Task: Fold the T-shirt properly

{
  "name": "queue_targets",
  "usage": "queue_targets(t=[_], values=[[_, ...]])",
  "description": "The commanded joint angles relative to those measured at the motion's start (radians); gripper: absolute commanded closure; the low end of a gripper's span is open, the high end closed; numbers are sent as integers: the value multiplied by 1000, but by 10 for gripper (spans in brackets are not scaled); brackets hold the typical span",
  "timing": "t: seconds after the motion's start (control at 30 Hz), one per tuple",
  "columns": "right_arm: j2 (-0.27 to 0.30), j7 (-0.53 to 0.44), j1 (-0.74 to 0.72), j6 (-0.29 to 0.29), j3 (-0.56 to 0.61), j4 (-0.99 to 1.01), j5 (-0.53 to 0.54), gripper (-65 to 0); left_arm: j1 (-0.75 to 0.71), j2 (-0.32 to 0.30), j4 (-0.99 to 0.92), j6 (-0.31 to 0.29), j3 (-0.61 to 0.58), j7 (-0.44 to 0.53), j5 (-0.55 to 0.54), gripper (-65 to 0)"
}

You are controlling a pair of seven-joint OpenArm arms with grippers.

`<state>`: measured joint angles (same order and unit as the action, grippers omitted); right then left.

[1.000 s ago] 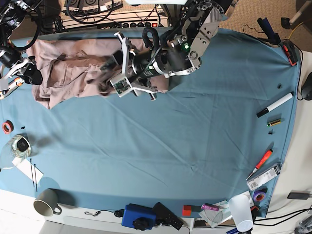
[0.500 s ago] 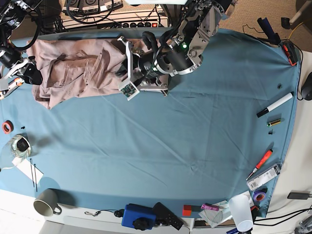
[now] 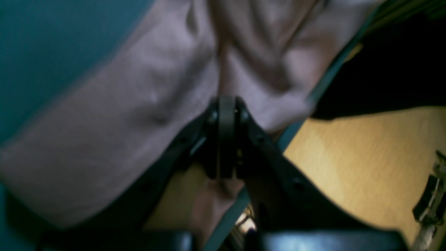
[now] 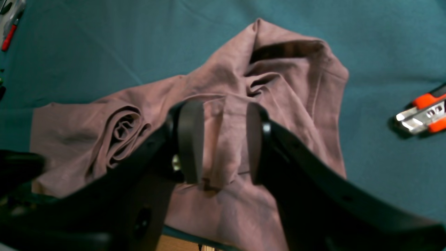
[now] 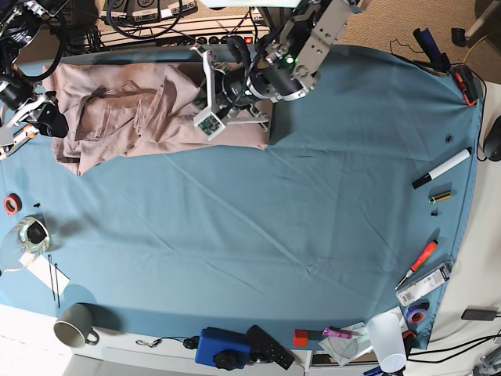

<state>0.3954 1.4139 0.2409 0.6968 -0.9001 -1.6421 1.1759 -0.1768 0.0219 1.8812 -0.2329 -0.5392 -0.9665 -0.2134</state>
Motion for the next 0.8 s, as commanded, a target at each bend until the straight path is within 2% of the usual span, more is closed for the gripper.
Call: queue_targets(t=[0.0, 0.07, 0.17, 0.23, 0.4, 0.53, 0.67, 0.77], values=[[23, -18, -6, 1, -4, -15, 20, -211, 10, 14, -12, -4, -2, 19, -10, 0], [23, -18, -6, 1, -4, -15, 20, -211, 11, 14, -48, -17, -2, 5, -13, 0], [23, -18, -6, 1, -4, -15, 20, -211, 11, 14, -52, -121, -2, -56, -106, 0], [23, -18, -6, 1, -4, -15, 20, -211, 11, 14, -53, -170, -2, -58, -159, 0], [23, -18, -6, 1, -4, -15, 20, -211, 11, 14, -54, -150, -2, -29, -99, 0], [23, -18, -6, 1, -4, -15, 20, -211, 11, 14, -59, -99, -2, 45, 31, 0], [23, -18, -6, 1, -4, -15, 20, -211, 11, 14, -95, -108, -2, 47, 50, 0], [23, -18, -6, 1, -4, -15, 20, -211, 12, 14, -103, -94, -2, 47, 73, 0]])
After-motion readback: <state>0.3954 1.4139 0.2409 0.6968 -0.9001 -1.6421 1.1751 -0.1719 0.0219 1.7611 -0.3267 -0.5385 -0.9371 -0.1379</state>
